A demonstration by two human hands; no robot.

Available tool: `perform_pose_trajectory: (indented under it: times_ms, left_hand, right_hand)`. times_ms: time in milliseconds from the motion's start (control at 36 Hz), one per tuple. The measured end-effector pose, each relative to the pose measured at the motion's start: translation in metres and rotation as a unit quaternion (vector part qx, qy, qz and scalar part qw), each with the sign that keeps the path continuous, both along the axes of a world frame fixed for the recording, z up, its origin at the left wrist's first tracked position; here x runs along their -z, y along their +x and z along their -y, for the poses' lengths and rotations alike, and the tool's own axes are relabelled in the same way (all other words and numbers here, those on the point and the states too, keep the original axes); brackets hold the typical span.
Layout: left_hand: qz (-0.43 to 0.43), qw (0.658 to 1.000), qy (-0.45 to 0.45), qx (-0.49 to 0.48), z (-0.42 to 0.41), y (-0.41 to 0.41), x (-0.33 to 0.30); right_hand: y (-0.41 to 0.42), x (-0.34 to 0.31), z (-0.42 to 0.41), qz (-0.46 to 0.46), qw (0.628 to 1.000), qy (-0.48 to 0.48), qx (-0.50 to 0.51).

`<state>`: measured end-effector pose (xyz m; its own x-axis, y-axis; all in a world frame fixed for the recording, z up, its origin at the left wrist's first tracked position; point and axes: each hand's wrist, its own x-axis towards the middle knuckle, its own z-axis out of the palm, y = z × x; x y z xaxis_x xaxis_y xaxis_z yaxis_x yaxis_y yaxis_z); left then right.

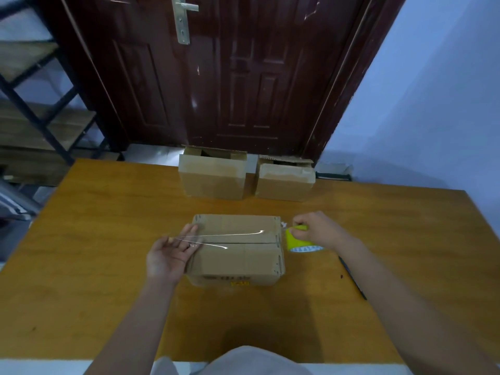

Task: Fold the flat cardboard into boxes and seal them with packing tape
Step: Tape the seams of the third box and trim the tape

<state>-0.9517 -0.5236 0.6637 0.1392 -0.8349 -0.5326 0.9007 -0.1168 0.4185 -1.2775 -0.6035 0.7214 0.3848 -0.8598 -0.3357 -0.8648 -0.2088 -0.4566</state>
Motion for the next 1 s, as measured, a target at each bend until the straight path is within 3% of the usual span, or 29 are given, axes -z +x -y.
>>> perform_pose_trajectory:
  times_ms: [361, 417, 472, 583, 722, 833, 1000]
  left_hand:
    - [0.006, 1.000, -0.001, -0.005, 0.001, -0.003, 0.002]
    - [0.033, 0.999, -0.001, -0.003, 0.002, -0.001, 0.001]
    - [0.114, 0.993, -0.016, -0.003, 0.003, 0.000, -0.004]
    - [0.379, 0.925, -0.025, 0.009, 0.004, 0.010, -0.018]
    - [0.545, 0.835, -0.020, 0.070, 0.000, 0.024, -0.019]
    - [0.573, 0.813, 0.024, 0.098, -0.001, 0.034, 0.007]
    - [0.534, 0.808, 0.132, 0.212, -0.001, 0.025, 0.033]
  right_hand:
    - [0.006, 0.021, 0.003, -0.003, 0.999, 0.037, 0.017]
    - [0.005, 0.021, 0.003, -0.015, 0.999, 0.040, 0.016]
    - [0.004, 0.023, 0.002, -0.016, 0.999, 0.041, 0.020]
    - [0.004, 0.024, -0.001, 0.004, 0.998, 0.049, 0.033]
    - [0.003, 0.024, -0.003, 0.020, 0.997, 0.059, 0.048]
    - [0.005, 0.021, -0.004, 0.017, 0.997, 0.065, 0.048]
    - [0.009, 0.016, -0.007, 0.025, 0.995, 0.073, 0.060]
